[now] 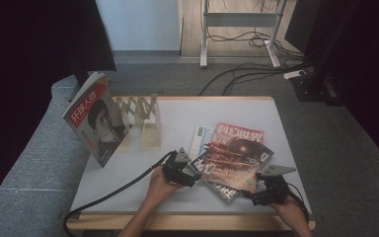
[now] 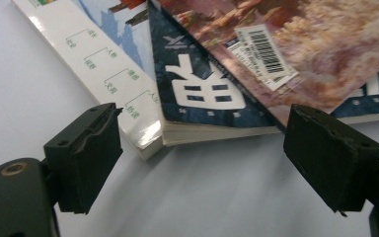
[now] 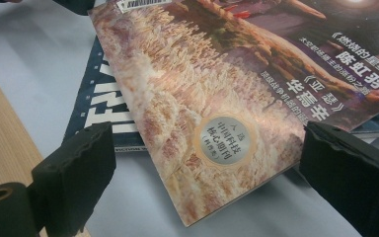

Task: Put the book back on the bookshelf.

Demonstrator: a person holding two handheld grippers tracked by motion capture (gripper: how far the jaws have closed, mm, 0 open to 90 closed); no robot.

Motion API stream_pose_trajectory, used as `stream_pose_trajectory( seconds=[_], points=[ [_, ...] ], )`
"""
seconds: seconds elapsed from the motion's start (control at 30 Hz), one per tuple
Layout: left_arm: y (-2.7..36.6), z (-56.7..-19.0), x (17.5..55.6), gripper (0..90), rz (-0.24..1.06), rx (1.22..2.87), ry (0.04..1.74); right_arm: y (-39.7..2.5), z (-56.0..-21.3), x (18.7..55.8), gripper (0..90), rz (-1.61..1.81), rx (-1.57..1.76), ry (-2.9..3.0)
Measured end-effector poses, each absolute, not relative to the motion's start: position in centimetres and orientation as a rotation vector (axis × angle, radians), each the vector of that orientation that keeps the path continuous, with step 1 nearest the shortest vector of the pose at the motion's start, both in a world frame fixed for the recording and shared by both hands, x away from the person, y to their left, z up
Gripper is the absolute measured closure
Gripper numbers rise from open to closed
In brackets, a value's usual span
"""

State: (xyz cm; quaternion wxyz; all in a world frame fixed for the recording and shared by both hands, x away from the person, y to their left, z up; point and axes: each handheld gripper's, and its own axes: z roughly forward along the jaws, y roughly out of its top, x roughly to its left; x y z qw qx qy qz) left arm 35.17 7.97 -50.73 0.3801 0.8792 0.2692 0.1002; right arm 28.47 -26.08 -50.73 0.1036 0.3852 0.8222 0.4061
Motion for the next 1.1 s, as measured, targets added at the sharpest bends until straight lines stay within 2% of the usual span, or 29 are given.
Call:
stream_pose_trajectory(
  seconds=[0.53,0.7,1.0,1.1],
  points=[
    [7.7,-51.1,35.0,12.7,0.219,2.246,0.674,-26.3,-51.1,28.4,6.4,1.188,1.153,2.42],
    [7.7,-51.0,35.4,14.4,0.268,2.24,0.69,-26.2,-51.1,28.4,6.2,1.191,1.153,2.424],
    [7.5,-50.9,37.3,12.2,0.261,2.24,0.739,-25.8,-51.1,28.6,5.0,1.184,1.147,2.425],
    [7.0,-50.4,37.6,14.6,0.293,2.243,0.725,-25.9,-51.0,28.8,6.0,1.177,1.15,2.423]
  ],
)
